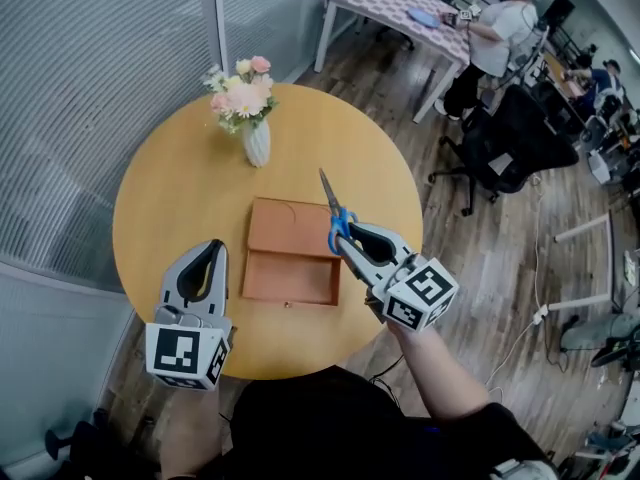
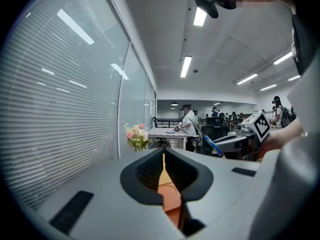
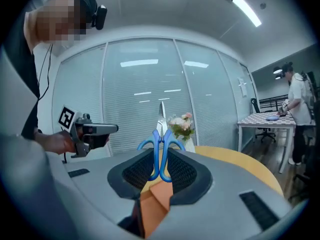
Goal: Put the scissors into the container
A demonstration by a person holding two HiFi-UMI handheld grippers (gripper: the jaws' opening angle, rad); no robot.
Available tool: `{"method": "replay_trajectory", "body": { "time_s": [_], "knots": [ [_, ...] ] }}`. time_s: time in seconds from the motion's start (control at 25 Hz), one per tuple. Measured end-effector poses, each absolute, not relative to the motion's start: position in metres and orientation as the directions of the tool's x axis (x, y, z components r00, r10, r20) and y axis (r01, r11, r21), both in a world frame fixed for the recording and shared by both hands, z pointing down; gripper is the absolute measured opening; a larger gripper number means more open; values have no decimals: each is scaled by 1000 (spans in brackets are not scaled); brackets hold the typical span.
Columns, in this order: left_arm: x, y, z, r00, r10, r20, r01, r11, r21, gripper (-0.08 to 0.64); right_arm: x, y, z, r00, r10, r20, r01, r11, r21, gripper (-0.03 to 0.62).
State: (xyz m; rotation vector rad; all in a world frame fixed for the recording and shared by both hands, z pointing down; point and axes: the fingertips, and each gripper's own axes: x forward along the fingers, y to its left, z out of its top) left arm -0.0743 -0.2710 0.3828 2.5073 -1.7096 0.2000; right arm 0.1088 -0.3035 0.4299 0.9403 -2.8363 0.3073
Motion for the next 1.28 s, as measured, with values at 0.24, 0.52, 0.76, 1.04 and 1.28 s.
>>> {"method": "replay_trajectory", "body": {
  "time_s": [0.24, 0.52, 0.76, 1.04, 1.28],
  "knots": [
    [-84, -271, 408, 363, -910, 201, -932, -360, 53, 21, 73, -297, 504, -802, -465, 376, -542, 831, -128, 98],
    [-93, -262, 412, 362, -907, 213, -932, -355, 72, 21, 47, -272, 604, -737, -285, 612, -442, 889, -118, 98],
    [-96, -252, 410, 364, -907, 212, -931, -358, 66, 21, 38, -257, 650, -660, -213, 720, -394, 915, -91, 98],
    [-105, -243, 419, 347, -911, 223, -938, -336, 87, 21, 48, -252, 703, -496, -126, 859, -380, 921, -84, 98],
    [-112, -241, 424, 350, -910, 223, -937, -336, 99, 21, 51, -253, 730, -365, -69, 929, -353, 933, -69, 98]
  ]
}}
